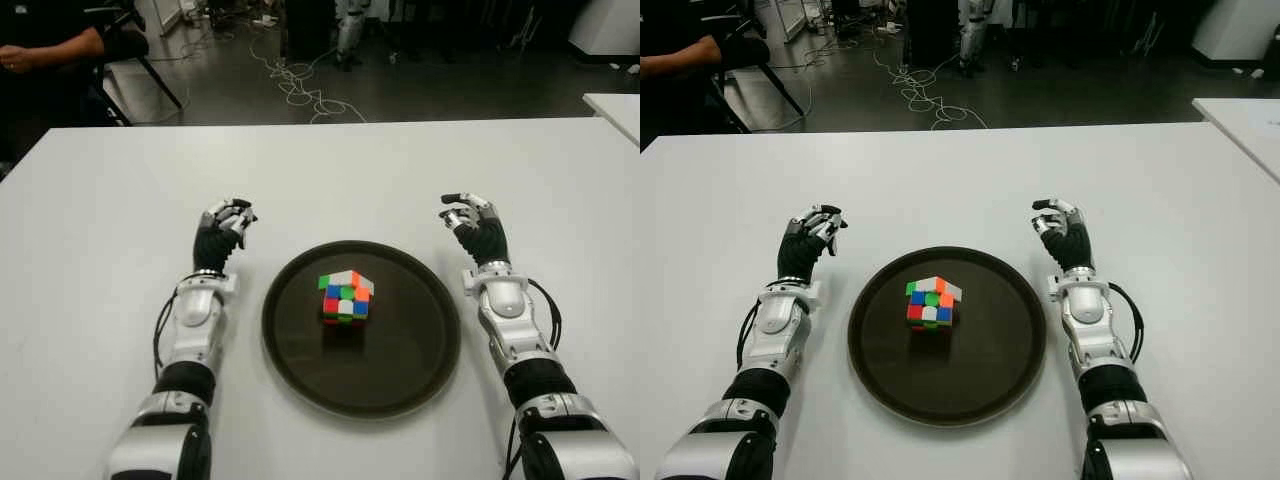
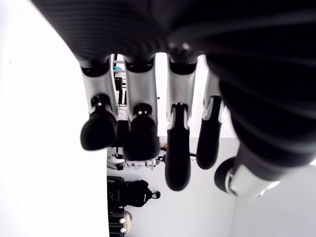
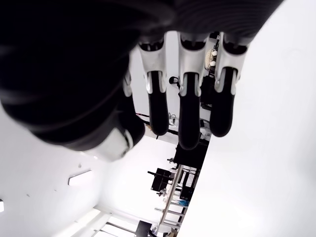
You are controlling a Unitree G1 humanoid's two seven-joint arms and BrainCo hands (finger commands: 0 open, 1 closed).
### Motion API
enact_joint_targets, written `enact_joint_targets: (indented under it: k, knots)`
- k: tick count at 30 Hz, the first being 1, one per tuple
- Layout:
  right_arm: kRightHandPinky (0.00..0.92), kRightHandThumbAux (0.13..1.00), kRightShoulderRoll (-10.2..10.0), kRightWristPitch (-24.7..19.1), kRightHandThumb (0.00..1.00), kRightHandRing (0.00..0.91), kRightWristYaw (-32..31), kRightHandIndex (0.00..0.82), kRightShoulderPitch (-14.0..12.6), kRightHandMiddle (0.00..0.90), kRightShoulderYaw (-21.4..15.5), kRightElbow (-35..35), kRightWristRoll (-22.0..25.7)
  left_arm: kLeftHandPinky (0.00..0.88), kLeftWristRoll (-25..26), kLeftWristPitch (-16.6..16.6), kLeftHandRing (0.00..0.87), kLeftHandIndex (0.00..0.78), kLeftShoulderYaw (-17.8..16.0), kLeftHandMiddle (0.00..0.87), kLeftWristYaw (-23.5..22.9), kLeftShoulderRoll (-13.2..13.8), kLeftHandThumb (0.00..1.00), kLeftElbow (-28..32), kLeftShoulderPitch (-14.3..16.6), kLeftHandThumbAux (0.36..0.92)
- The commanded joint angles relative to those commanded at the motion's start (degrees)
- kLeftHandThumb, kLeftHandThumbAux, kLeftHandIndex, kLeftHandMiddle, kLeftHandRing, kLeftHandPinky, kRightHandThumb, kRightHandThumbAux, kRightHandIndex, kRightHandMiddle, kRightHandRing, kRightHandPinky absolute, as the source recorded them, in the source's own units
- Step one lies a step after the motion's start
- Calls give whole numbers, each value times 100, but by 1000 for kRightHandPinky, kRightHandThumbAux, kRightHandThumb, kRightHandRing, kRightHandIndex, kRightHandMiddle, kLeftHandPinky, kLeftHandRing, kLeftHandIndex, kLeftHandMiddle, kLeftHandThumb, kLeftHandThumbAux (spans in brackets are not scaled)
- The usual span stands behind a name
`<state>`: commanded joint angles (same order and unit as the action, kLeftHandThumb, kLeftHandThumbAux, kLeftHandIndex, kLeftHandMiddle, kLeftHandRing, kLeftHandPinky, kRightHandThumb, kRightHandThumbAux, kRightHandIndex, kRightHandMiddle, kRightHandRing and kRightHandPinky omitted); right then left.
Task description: Pick up the Rubik's Cube and put it in the plate
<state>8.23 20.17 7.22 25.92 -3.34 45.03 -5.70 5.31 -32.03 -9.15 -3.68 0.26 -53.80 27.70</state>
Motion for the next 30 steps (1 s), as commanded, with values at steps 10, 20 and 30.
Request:
enact_joint_targets:
  k: [10, 20, 30]
  knots:
    - [423, 721, 2, 105, 694, 401, -6, 414, 81, 386, -4, 168, -14, 728, -22, -73, 742, 422, 7, 567, -7, 44, 852, -121, 51, 657]
    - [488, 719, 8, 190, 698, 475, -57, 419, 117, 455, -22, 282, 28, 749, -6, -30, 750, 423, 16, 565, -65, 68, 853, -132, 56, 657]
    - [567, 718, 20, 151, 700, 541, -93, 424, 125, 517, 6, 251, -10, 745, -15, 38, 752, 421, 28, 569, -112, 85, 852, -143, 59, 657]
